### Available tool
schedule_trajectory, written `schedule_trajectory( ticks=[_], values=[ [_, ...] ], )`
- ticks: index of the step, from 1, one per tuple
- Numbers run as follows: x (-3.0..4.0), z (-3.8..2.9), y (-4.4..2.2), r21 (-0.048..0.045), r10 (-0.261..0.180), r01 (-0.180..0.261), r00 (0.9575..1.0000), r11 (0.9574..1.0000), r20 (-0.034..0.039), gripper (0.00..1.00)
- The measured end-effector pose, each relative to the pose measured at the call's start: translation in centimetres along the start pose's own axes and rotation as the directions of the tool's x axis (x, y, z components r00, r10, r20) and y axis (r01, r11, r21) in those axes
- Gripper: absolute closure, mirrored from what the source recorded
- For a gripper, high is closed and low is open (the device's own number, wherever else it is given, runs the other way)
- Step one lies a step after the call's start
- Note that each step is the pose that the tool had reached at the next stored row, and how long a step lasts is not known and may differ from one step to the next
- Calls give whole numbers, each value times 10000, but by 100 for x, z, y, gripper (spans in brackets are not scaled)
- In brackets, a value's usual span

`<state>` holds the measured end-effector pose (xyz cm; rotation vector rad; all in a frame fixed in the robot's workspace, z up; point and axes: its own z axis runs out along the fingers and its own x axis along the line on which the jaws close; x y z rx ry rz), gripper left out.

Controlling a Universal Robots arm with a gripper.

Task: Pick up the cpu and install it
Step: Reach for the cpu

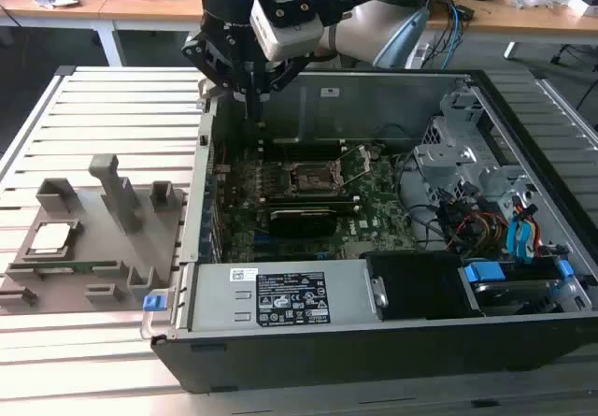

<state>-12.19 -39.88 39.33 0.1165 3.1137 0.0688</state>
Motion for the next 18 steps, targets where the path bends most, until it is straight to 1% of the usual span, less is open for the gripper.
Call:
schedule_trajectory(
  ticks=[1,2,3,5,6,7,8,9,10,11,12,13,14,15,18],
  values=[
    [64,-2,-5,0,1,-1,10000,10000,1,89],
    [203,-5,-15,-1,-1,1,10000,10000,7,89],
    [306,-8,-23,-1,0,0,10000,10000,12,89],
    [404,-11,-30,-1,1,-1,10000,10000,12,89],
    [466,-12,-35,-1,0,0,10000,10000,12,89],
    [550,-14,-41,-2,1,-1,10000,10000,12,89],
    [617,-16,-46,-2,0,0,10000,10000,12,89],
    [657,-17,-49,-2,-1,1,10000,10000,12,89],
    [712,-19,-53,-1,0,0,10000,10000,11,89],
    [800,-21,-60,-1,0,0,10000,10000,12,89],
    [845,-22,-63,-1,-1,1,10000,10000,12,89],
    [939,-24,-70,-1,1,-1,10000,10000,12,89],
    [981,-26,-73,-1,0,0,10000,10000,12,89],
    [1067,-28,-80,-1,0,0,10000,10000,13,89],
    [1205,-32,-90,-1,0,0,10000,10000,12,89]
  ],
)
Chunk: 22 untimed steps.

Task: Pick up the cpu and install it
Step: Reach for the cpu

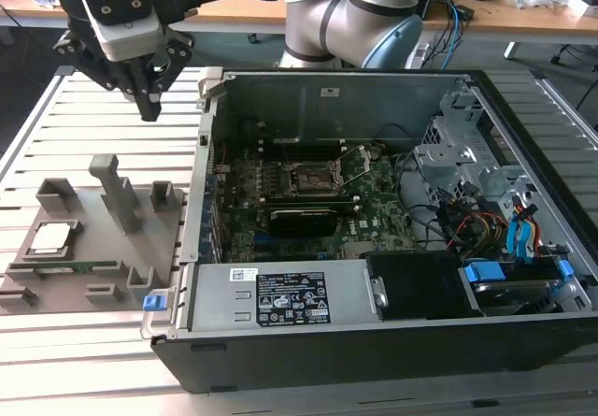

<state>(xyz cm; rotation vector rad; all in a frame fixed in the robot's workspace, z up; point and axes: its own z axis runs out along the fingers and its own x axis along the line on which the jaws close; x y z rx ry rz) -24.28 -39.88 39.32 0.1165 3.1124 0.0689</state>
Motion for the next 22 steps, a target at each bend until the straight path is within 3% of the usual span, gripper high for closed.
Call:
schedule_trajectory(
  ticks=[3,5,13,18,22],
  values=[
    [144,-4,-11,0,1,-1,10000,10000,0,89],
    [200,-5,-15,0,0,0,10000,10000,0,89],
    [637,-17,-48,1,1,-1,10000,10000,0,89],
    [813,-22,-61,0,0,0,10000,10000,-1,89],
    [1007,-27,-75,1,0,0,10000,10000,-1,89]
  ],
)
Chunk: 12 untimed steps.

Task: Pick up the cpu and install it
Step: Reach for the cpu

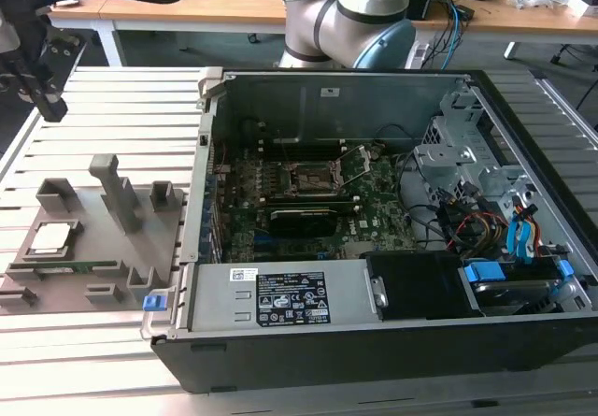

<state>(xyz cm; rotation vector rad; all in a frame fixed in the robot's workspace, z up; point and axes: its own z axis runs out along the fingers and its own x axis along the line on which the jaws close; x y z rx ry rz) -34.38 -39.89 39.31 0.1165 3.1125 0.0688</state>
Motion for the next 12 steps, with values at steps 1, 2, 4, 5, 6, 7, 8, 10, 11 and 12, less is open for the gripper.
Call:
schedule_trajectory(
  ticks=[1,2,4,5,6,7,8,10,11,12],
  values=[
    [83,-2,-6,0,0,0,10000,10000,1,89],
    [116,-3,-8,0,1,-1,10000,10000,0,89],
    [224,-6,-17,0,0,0,10000,10000,1,89],
    [248,-7,-18,0,0,0,10000,10000,0,89],
    [272,-7,-20,-1,0,0,10000,10000,0,89],
    [316,-9,-24,1,-1,1,10000,10000,0,89],
    [365,-10,-27,0,0,0,10000,10000,0,89],
    [459,-12,-34,0,0,0,10000,10000,0,89],
    [511,-13,-38,0,0,0,10000,10000,0,89],
    [542,-13,-40,-1,0,0,10000,10000,1,89]
  ],
)
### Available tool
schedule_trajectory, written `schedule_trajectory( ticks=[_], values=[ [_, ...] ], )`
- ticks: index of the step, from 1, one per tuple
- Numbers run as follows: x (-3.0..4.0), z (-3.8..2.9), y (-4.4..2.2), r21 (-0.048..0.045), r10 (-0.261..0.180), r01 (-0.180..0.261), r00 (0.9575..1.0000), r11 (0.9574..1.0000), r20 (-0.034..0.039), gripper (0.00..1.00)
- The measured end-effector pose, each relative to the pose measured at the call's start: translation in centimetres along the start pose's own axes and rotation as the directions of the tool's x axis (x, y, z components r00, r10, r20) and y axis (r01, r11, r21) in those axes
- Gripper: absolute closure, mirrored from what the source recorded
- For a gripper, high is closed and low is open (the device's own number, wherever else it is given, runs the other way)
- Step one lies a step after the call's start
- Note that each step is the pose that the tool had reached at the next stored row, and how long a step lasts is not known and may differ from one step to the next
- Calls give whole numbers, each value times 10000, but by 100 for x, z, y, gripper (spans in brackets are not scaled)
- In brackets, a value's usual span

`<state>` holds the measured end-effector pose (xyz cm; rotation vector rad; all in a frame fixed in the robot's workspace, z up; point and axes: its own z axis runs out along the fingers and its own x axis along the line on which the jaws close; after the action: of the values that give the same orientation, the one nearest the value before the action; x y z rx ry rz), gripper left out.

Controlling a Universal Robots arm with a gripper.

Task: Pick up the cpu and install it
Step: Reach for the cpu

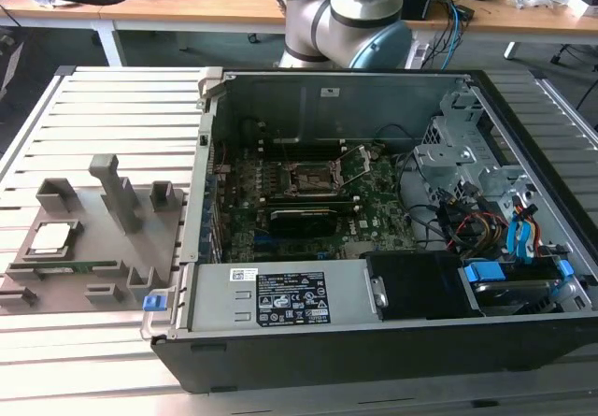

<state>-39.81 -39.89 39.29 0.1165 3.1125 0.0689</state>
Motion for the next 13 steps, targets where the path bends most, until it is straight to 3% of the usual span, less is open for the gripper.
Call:
schedule_trajectory(
  ticks=[4,10,13],
  values=[
    [123,-3,-9,0,0,0,10000,10000,0,89],
    [375,-8,-28,0,-1,1,10000,10000,0,89],
    [405,-9,-31,0,-1,1,10000,10000,0,89]
  ],
)
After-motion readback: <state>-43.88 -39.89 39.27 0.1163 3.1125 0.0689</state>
